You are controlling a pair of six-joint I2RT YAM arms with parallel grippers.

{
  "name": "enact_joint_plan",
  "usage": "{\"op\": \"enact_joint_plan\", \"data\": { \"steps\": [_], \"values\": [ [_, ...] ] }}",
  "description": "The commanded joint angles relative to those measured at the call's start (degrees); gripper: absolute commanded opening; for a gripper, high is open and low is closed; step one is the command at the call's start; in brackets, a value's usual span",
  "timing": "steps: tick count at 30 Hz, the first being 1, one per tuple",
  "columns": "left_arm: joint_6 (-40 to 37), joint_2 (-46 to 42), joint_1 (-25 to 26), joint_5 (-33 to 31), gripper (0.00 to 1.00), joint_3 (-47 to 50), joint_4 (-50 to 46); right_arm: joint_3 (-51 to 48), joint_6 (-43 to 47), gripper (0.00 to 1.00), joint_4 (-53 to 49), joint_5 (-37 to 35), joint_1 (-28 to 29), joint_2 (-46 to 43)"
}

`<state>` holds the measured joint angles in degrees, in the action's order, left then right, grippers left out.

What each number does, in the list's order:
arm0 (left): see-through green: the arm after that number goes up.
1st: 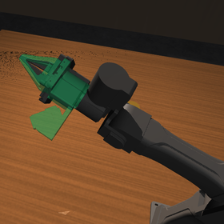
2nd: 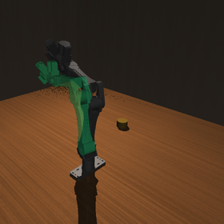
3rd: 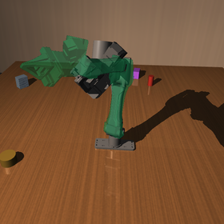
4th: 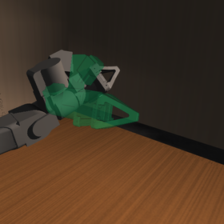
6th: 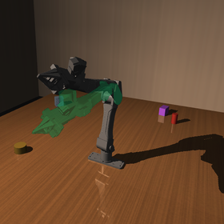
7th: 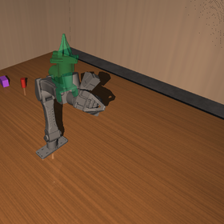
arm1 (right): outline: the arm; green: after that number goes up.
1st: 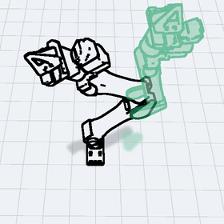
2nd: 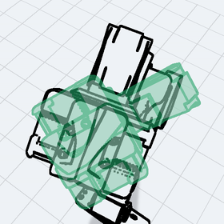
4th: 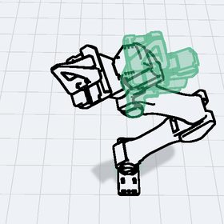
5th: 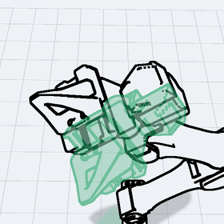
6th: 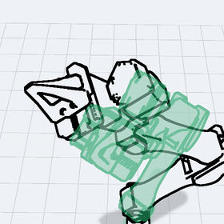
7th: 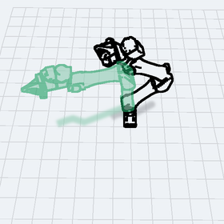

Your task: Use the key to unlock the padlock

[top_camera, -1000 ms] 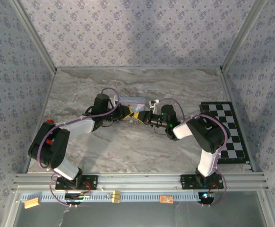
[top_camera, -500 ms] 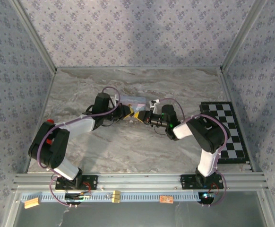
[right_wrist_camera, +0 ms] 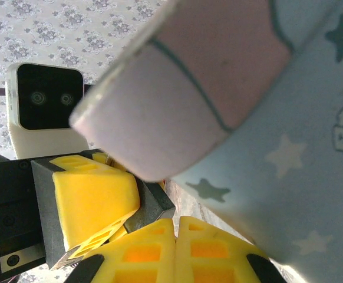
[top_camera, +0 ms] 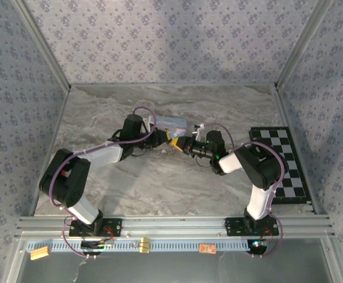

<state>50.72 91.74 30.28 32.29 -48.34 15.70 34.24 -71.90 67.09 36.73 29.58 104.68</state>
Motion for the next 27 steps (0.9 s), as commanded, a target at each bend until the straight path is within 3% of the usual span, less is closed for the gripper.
{"op": "enact_joint_plan", "data": {
  "steps": [1, 9, 17, 21, 27],
  "values": [
    [-5.55, 1.10, 4.80, 10.39, 0.00, 0.21, -5.88, 3.02, -1.71, 0.00, 12.36, -2.72, 0.25, -1.56],
    [-2.75, 3.35, 5.02, 9.68, 0.00, -0.39, -2.25, 5.19, -0.65, 0.00, 11.94, -3.24, 3.71, 0.15],
    [-0.92, 2.24, 3.85, 7.49, 0.00, 1.15, -1.36, 4.00, 1.03, 0.01, 8.67, -3.22, 2.78, 0.95],
    [2.48, 0.28, 2.10, 4.27, 0.00, 2.85, -0.44, 1.85, 7.57, 0.20, 1.77, -6.01, 2.93, 0.11],
    [4.27, -2.13, 1.81, -0.17, 0.00, 1.66, -3.66, 0.07, 13.57, 0.35, -2.17, -7.72, 3.91, -1.31]
  ]
}}
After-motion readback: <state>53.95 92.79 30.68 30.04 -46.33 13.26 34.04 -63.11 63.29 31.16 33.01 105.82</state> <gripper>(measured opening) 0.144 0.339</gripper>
